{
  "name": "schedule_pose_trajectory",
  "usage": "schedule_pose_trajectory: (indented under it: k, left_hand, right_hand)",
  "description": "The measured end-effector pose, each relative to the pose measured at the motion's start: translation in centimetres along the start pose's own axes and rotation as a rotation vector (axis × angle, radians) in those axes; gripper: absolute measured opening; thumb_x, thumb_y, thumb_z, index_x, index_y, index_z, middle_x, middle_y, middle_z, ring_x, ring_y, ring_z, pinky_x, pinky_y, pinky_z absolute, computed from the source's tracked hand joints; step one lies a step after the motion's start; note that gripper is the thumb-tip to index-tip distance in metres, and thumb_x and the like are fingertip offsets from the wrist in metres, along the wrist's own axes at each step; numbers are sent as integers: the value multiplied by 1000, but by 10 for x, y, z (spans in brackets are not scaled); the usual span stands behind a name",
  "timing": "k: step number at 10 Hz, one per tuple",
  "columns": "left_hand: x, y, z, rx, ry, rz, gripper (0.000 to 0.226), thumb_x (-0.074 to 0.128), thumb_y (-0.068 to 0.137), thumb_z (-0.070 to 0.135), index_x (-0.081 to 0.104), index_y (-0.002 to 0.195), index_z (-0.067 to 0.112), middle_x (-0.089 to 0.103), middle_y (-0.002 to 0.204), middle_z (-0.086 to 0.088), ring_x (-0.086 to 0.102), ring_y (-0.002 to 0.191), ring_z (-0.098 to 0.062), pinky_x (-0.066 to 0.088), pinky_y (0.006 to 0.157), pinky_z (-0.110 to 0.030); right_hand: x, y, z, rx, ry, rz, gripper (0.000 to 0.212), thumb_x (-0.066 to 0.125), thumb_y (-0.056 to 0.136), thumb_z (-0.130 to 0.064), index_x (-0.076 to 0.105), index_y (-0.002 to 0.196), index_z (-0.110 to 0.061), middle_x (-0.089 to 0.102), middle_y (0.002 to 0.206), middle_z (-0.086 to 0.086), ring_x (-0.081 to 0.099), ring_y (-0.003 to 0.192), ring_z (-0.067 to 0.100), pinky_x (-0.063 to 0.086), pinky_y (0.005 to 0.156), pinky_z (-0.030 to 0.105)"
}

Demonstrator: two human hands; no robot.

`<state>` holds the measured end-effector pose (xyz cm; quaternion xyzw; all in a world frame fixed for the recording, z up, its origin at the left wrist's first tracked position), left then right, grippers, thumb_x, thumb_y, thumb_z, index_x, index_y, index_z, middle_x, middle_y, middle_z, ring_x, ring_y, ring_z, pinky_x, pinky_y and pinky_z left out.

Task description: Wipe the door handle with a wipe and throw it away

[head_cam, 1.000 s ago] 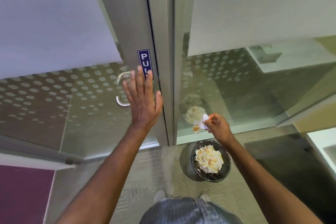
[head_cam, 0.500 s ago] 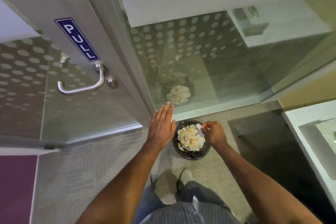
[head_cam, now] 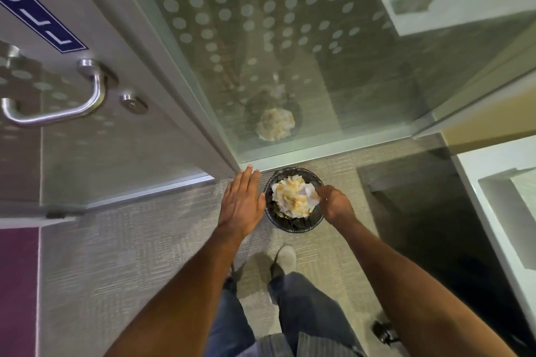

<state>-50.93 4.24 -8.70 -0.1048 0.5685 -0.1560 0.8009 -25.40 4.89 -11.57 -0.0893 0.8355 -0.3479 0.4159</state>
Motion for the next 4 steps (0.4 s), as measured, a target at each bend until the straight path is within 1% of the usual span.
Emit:
schedule_pose_trajectory:
  k: [1,2,3,4]
  left_hand:
    - [1,-4,-3,-4,6,-21,63,40,110,36,14,165,19,10,175,-5,12,161,-25,15,132,-45]
    - [-5,-10,-5,1,10,-14,64,39,110,37,13,165,19,8,175,-4,10,161,-24,14,133,-44]
    - [-19,-19,-15,-32,21,16,64,37,111,37,10,166,19,5,175,-4,7,162,-23,12,133,-44]
    - [-31,-27,-24,-42,44,54,64,37,111,36,10,166,17,6,175,-5,8,162,-24,13,133,-44]
  right_hand:
    - [11,-5,0,-89,-102,-22,42,53,99,-13,56,140,-10,66,131,13,63,119,33,53,97,39]
    - [13,-13,0,-76,-110,-25,35,55,97,-13,61,131,-7,65,128,17,64,116,36,53,95,39]
    - [18,-25,-11,-75,-103,-29,27,54,99,-13,66,123,-8,61,131,18,63,116,34,53,94,37]
    - [15,-33,-24,-101,-124,-9,28,50,101,-16,65,124,-11,59,134,16,63,117,32,53,95,37]
Point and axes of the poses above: each hand's wrist, its own y-axis towards the middle knuckle, its own x-axis out of the palm, z = x × y, the point moved 4 cm from there along y, towards the middle knuckle
